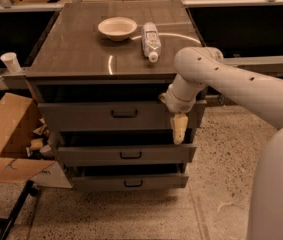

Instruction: Open top drawer

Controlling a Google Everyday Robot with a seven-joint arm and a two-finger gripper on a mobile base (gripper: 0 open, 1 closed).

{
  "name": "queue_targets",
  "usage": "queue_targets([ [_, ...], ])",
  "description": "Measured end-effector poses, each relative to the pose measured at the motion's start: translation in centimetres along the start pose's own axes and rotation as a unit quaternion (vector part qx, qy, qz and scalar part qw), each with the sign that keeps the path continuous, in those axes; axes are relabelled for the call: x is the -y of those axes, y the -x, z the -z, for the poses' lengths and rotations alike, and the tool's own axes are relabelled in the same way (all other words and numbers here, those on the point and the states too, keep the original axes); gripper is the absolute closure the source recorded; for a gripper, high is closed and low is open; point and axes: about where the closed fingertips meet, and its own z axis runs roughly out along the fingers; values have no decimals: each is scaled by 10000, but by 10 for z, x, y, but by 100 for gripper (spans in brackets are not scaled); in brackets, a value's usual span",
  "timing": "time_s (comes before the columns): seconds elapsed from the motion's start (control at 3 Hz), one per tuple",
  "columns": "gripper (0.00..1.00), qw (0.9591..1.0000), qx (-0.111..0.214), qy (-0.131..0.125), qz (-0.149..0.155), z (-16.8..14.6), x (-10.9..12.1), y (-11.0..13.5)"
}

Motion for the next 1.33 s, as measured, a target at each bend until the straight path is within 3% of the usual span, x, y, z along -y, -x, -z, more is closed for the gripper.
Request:
queue_targets([
  [0.33,27,9999,23,155,19,-16,-2,0],
  [1.33,96,9998,24,181,16,-6,-5,0],
])
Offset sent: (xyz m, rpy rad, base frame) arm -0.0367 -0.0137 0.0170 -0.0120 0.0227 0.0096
